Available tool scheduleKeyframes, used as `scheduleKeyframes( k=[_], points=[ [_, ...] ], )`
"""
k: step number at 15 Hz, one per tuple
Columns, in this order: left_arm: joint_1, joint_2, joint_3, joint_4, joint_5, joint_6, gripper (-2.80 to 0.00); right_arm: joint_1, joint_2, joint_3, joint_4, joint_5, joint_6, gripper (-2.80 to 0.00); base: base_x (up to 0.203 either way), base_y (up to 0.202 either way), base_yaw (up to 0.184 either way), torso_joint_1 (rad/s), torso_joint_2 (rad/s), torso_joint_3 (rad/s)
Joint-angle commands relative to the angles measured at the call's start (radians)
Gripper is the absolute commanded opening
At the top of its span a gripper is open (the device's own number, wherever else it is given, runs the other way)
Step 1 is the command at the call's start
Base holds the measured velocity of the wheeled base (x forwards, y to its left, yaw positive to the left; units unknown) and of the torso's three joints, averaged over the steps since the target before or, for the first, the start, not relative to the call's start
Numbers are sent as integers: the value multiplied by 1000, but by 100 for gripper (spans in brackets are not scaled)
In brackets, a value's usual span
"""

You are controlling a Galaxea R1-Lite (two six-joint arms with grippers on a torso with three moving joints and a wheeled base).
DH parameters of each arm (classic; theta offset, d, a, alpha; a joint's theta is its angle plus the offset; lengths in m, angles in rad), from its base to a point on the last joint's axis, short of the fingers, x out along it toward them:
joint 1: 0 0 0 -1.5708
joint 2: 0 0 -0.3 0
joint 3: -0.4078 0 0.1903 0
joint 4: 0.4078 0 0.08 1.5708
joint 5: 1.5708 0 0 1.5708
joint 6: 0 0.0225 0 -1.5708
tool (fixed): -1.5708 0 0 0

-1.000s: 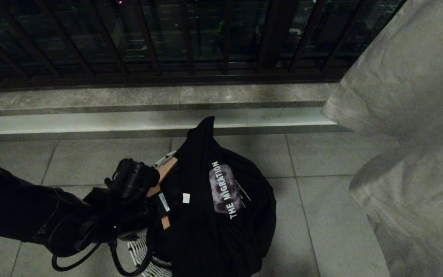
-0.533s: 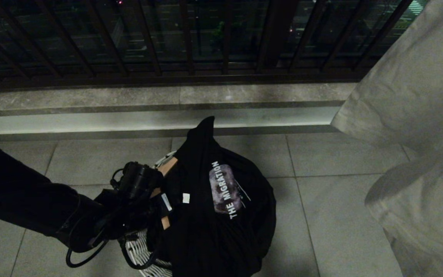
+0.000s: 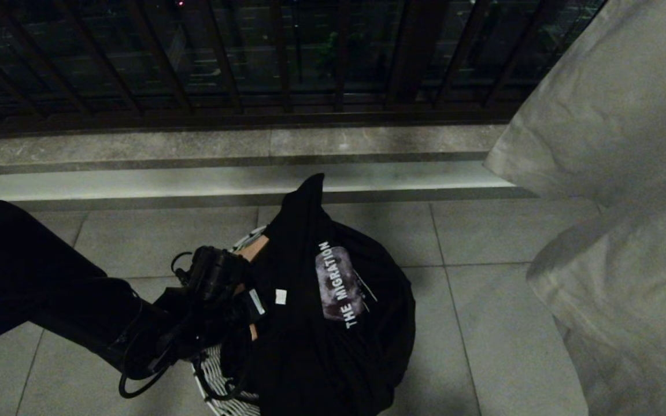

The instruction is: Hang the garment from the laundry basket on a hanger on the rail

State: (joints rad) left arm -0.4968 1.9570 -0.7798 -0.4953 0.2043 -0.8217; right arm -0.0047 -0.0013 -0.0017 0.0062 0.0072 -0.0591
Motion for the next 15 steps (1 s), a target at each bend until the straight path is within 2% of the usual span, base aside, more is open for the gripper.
scheduleKeyframes(
  k=[1, 4, 8, 11, 15],
  points=[
    [0, -34, 6, 0, 1, -5, -280, 0, 0, 0, 0, 0, -1, -280, 0, 0, 0, 0, 0, 0],
    [0, -126, 28, 7, 1, 18, -280, 0, 0, 0, 0, 0, -1, -280, 0, 0, 0, 0, 0, 0],
    [-4, -319, 34, 133, 3, 62, -280, 0, 0, 0, 1, 0, -2, -280, 0, 0, 0, 0, 0, 0],
    [-9, -403, 35, 194, 4, 121, -280, 0, 0, 0, 1, 0, -2, -280, 0, 0, 0, 0, 0, 0],
    [-15, -535, 31, 273, 20, 266, -280, 0, 0, 0, 1, 0, -2, -280, 0, 0, 0, 0, 0, 0]
  ],
)
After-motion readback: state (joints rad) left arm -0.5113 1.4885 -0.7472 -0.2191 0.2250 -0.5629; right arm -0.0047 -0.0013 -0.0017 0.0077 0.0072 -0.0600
